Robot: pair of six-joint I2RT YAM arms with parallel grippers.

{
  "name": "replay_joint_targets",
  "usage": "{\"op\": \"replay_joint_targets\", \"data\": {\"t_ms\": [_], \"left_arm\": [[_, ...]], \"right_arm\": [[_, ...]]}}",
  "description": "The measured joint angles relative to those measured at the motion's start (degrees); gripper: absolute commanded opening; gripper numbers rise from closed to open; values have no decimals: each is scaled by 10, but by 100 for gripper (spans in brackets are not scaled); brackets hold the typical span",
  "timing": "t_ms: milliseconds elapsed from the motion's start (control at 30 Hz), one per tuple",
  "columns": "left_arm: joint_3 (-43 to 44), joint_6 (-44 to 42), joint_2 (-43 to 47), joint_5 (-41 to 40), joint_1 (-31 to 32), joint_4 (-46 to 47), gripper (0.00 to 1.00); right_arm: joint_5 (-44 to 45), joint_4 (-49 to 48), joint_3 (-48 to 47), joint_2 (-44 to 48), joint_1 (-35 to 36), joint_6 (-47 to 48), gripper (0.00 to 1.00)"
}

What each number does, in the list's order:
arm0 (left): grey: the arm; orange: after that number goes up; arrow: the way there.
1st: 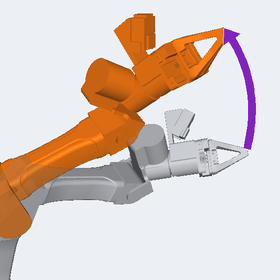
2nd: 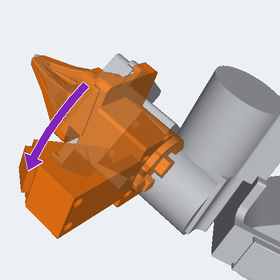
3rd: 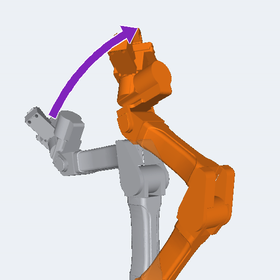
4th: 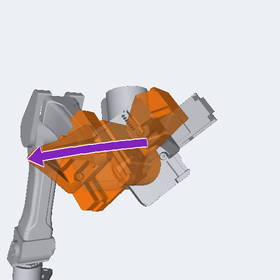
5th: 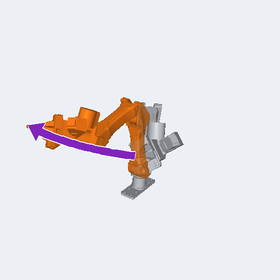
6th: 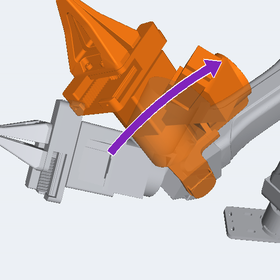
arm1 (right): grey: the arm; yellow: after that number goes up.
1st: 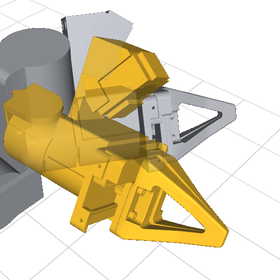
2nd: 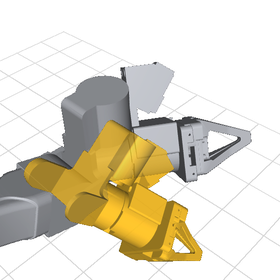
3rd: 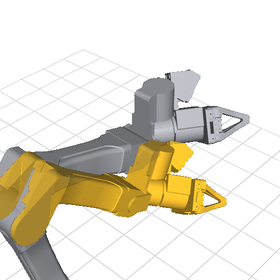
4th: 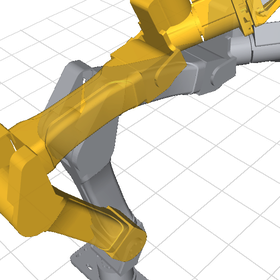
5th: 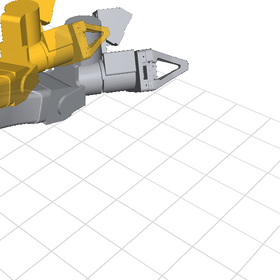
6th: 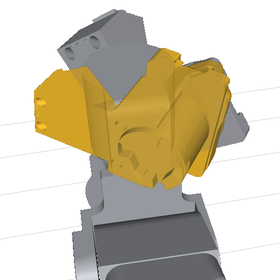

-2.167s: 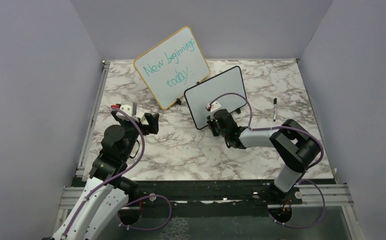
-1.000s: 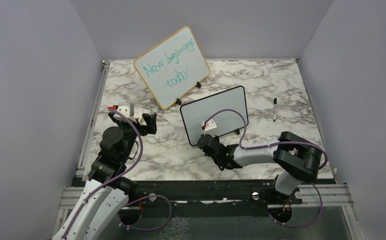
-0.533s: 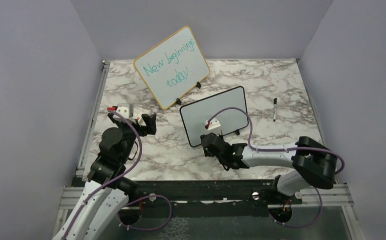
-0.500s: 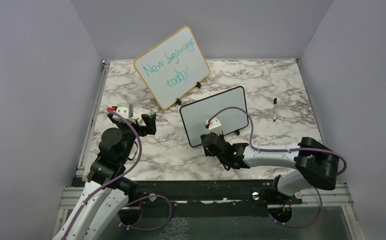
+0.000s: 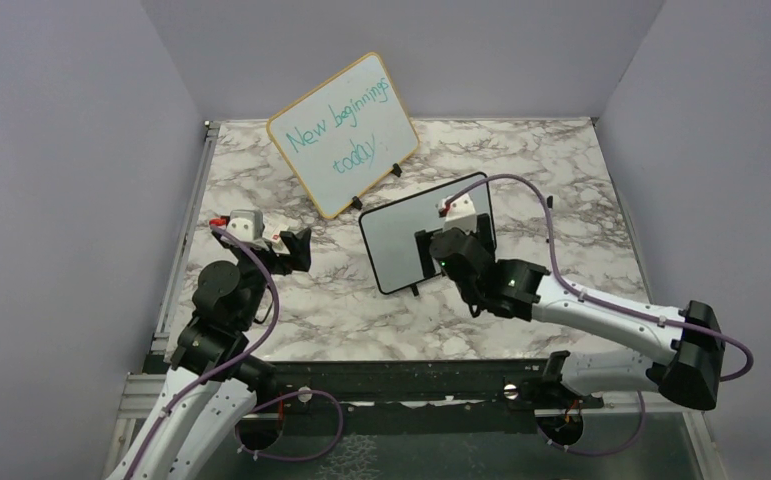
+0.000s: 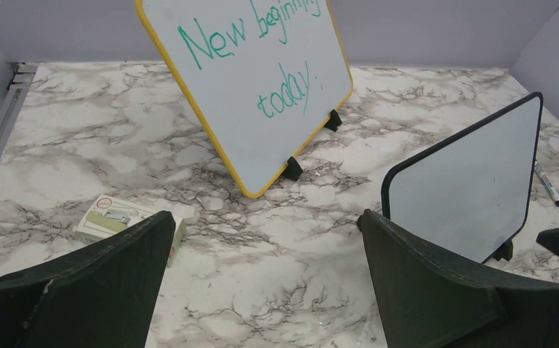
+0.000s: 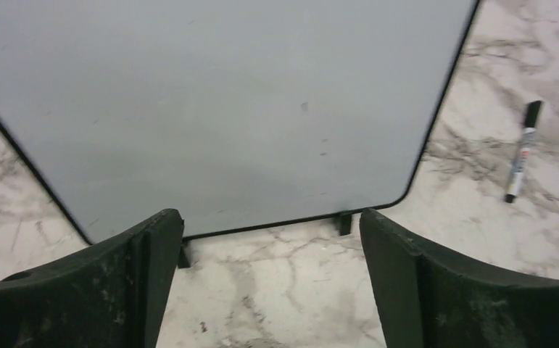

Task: Write a sentence on the whiteboard
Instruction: Move the whiteboard to the center of the board, then open the whiteboard marker at the center of the board.

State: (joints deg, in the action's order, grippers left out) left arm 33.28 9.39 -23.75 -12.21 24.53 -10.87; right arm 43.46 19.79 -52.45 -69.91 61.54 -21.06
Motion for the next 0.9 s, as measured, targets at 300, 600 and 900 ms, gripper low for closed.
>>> {"op": "replay_joint_targets", "data": {"t_ms": [300,600,900], "left_arm": [[0,0,6,0,17,0,99],[-1,0,7,0,34,1,99],[-4,0,7,-5,48,3,99]], "right_arm": [[28,44,-44,31,-163,63,100],[-59,33,-77,32,-376,92,100],[-239,-12,-76,-52,-595,93,100]]}}
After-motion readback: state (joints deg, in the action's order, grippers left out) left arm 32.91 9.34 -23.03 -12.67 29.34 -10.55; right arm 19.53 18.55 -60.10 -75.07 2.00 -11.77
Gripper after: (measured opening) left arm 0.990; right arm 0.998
